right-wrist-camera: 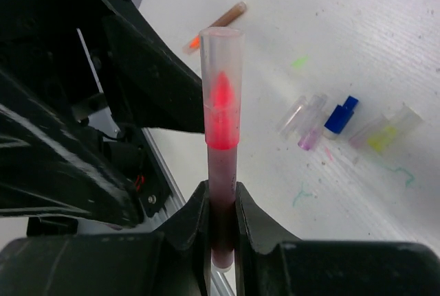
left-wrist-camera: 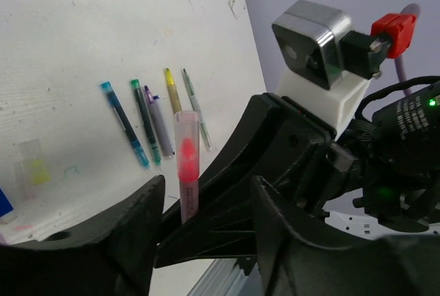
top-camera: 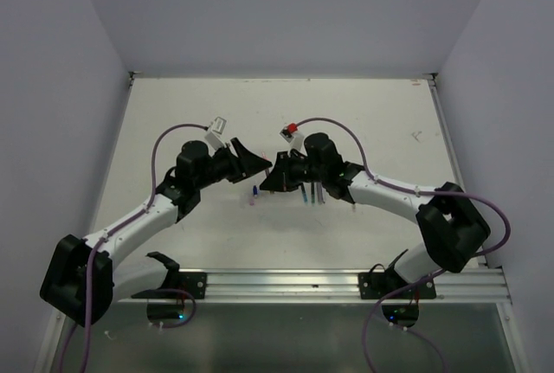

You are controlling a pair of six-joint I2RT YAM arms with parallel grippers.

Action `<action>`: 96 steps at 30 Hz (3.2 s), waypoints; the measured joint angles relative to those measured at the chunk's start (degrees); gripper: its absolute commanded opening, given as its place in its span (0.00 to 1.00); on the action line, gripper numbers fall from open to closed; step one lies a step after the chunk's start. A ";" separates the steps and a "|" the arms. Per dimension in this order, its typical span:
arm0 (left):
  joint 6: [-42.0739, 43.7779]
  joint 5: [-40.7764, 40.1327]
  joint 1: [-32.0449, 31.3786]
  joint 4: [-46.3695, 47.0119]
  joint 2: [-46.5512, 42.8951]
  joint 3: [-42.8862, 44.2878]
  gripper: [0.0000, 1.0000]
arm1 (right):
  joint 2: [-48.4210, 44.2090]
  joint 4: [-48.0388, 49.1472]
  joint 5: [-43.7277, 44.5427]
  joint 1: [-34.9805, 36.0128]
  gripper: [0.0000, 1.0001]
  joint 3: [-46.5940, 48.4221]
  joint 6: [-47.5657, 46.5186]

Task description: Open the pen caps

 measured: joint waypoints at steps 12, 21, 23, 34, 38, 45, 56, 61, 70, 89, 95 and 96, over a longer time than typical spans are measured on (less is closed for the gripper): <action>-0.04 -0.57 -0.15 0.48 0.70 0.00 0.59 | -3.28 0.66 -1.49 0.13 0.00 -3.78 1.29; -0.15 -0.09 -0.15 1.14 2.47 0.13 0.22 | -3.17 4.20 -4.24 0.42 0.00 -4.74 3.76; -0.24 0.33 -0.50 1.33 2.84 0.66 0.00 | -3.04 3.48 -3.76 0.68 0.00 -4.79 3.63; -0.04 -8.52 -0.94 -11.69 4.42 7.04 0.00 | 3.80 -26.60 47.63 18.58 0.00 14.47 -4.37; -0.22 -13.31 -0.46 -16.83 5.27 10.49 0.00 | 7.15 -32.57 58.69 23.61 0.00 15.72 -5.42; 7.78 -16.90 4.04 -18.88 5.33 14.75 0.00 | 1.64 -27.56 44.48 19.23 0.00 1.68 -7.17; 14.03 -17.99 4.09 -21.03 1.03 -3.87 0.03 | 5.92 -24.55 36.13 10.38 0.00 4.07 -5.88; 13.94 -17.77 3.82 -21.14 1.22 -8.61 0.06 | 10.78 -27.17 38.10 10.27 0.00 5.99 -5.79; 13.44 -17.77 3.45 -19.26 4.17 -9.38 0.29 | 11.80 -30.12 42.18 9.05 0.11 6.03 -5.73; 11.98 -19.67 3.13 -21.84 4.66 -7.37 0.59 | 12.35 -29.18 40.63 8.31 0.48 6.97 -8.96; 9.01 -28.63 3.34 -33.59 -2.60 -0.79 0.96 | 5.90 -29.83 39.39 8.13 0.49 7.37 -10.43; 7.89 -30.08 3.58 -35.32 -3.26 0.55 1.00 | 4.35 -29.83 38.93 8.13 0.49 7.56 -10.64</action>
